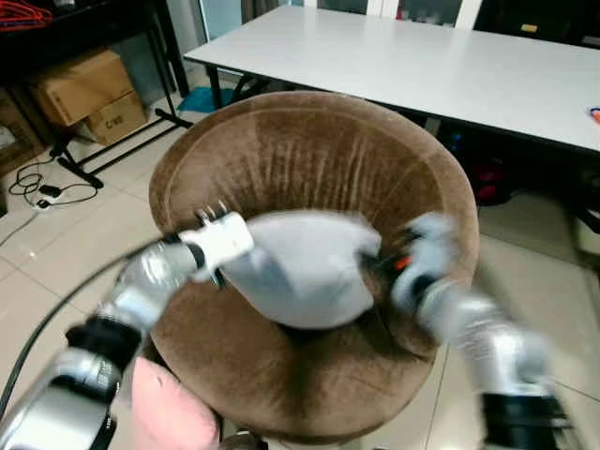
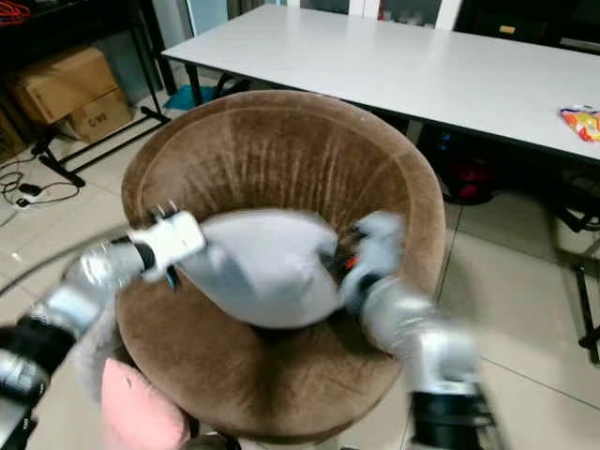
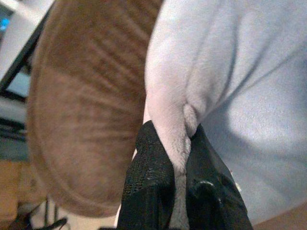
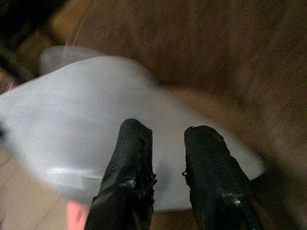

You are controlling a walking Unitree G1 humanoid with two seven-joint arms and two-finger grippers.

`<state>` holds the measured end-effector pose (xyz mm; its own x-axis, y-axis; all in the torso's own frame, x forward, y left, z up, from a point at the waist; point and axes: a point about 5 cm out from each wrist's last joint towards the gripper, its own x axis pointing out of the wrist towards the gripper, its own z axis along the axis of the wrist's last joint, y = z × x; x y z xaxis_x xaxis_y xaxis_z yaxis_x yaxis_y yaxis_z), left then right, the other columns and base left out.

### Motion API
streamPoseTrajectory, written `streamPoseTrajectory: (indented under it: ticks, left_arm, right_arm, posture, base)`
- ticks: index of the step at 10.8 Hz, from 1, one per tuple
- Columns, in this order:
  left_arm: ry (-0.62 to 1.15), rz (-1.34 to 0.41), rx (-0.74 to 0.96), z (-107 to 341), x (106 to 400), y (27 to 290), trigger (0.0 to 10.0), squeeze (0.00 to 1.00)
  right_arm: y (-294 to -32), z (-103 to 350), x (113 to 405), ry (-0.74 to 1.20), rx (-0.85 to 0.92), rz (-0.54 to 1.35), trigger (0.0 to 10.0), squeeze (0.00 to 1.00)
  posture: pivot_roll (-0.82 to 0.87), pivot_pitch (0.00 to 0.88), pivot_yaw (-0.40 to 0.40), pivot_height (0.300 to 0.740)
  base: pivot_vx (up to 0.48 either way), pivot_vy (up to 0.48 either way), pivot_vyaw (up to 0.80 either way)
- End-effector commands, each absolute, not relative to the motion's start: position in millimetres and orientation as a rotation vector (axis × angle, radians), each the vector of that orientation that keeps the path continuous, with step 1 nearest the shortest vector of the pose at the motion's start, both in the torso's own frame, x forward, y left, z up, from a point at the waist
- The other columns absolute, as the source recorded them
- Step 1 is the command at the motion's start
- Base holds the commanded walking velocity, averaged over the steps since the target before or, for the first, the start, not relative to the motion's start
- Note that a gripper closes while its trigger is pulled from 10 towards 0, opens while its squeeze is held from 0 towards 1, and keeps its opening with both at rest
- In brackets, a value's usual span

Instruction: Move the pillow to the sofa from floor

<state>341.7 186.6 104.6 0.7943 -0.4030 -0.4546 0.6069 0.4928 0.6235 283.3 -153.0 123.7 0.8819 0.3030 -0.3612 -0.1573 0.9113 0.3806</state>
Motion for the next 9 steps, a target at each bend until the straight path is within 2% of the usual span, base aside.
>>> streamPoseTrajectory:
  ticks: [1,2,3,4,6,8,9]
  left_arm:
    - [0.263,-0.589,0.871,108.2,344.9,192.4,0.0,0.00]
    - [0.262,-0.586,0.878,108.9,347.7,191.2,0.0,0.00]
    - [0.258,-0.603,0.881,108.1,348.6,188.6,0.0,0.00]
    - [0.252,-0.616,0.880,107.4,349.5,186.9,0.0,0.00]
    - [0.211,-0.688,0.873,111.9,351.5,176.8,0.0,0.00]
    - [0.165,-0.782,0.911,119.4,356.1,159.4,0.0,0.00]
    - [0.146,-0.823,0.915,120.5,356.5,149.9,0.0,0.00]
  right_arm:
    - [-157.6,135.6,285.5,0.363,0.337,0.256,10.0,1.00]
    - [-171.1,153.3,290.2,0.261,0.162,0.264,10.0,1.00]
    - [-171.2,178.9,292.5,0.123,0.108,0.338,10.0,1.00]
    - [-162.8,188.3,291.6,0.087,0.047,0.426,10.0,1.00]
    - [-138.8,198.7,287.7,-0.042,-0.361,0.715,10.0,1.00]
    - [-117.9,192.4,279.9,-0.026,-0.536,0.963,10.0,1.00]
    - [-113.0,182.7,278.9,0.004,-0.596,1.004,10.0,1.00]
  posture:
    - [-0.03,0.000,0.059,0.740]
    - [-0.05,0.000,0.065,0.740]
    - [-0.05,0.000,0.072,0.740]
    - [-0.05,0.000,0.071,0.740]
    - [-0.05,0.000,0.061,0.740]
    - [-0.05,0.000,0.057,0.740]
    - [-0.05,0.000,0.059,0.740]
  base:
    - [0.000,0.000,0.00]
    - [0.000,0.000,0.00]
    - [0.000,0.000,0.00]
    - [0.000,0.000,0.00]
    - [0.000,0.000,0.00]
    - [0.000,0.000,0.00]
    - [0.000,0.000,0.00]
